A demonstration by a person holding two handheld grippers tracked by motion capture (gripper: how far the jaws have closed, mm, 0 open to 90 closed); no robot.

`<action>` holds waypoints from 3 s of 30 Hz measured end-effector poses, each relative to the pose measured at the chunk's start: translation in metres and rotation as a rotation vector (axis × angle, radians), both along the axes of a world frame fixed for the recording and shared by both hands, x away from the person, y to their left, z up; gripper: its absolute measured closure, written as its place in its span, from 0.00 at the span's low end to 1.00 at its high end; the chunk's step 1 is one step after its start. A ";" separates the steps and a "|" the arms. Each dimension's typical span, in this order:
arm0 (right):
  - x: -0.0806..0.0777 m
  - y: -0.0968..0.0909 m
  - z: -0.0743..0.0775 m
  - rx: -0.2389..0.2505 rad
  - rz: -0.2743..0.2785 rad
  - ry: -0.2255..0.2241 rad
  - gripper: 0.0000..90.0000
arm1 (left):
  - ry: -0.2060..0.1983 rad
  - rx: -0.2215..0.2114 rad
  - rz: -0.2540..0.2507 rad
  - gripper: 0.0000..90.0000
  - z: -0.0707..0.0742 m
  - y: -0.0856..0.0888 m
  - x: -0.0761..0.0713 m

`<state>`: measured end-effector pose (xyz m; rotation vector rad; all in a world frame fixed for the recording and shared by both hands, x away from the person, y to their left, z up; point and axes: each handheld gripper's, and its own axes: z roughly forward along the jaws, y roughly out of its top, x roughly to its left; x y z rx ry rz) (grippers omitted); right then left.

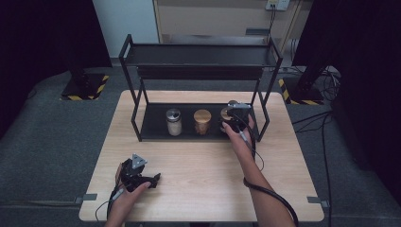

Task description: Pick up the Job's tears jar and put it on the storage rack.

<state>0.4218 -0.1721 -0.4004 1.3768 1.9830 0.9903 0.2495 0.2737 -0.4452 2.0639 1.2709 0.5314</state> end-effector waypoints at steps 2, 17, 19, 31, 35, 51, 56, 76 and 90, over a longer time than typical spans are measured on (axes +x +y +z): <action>0.000 0.000 -0.001 0.002 -0.002 0.002 0.29 | 0.000 0.000 0.000 0.00 0.000 0.000 0.000; 0.001 -0.001 -0.006 0.002 -0.004 0.014 0.29 | 0.000 0.000 0.000 0.00 0.000 0.000 0.000; 0.002 -0.002 -0.008 0.002 -0.005 0.018 0.29 | 0.000 0.000 0.001 0.00 0.000 0.000 0.000; 0.001 -0.005 -0.011 0.010 -0.007 0.010 0.29 | 0.000 0.000 0.000 0.00 0.000 0.000 0.000; 0.000 -0.006 -0.014 0.015 -0.007 0.004 0.29 | 0.000 0.000 0.000 0.00 0.000 0.000 0.000; -0.003 -0.007 -0.018 0.024 -0.010 -0.009 0.29 | 0.000 0.000 0.001 0.00 0.000 0.000 0.000; -0.003 -0.007 -0.018 0.022 -0.005 -0.007 0.29 | 0.000 0.000 0.001 0.00 0.000 0.000 0.000; -0.003 -0.009 -0.015 0.010 -0.001 0.002 0.23 | 0.000 0.000 0.001 0.00 0.000 0.000 0.000; -0.009 -0.012 -0.015 0.025 0.016 0.017 0.09 | 0.000 0.000 0.001 0.00 0.000 0.000 0.000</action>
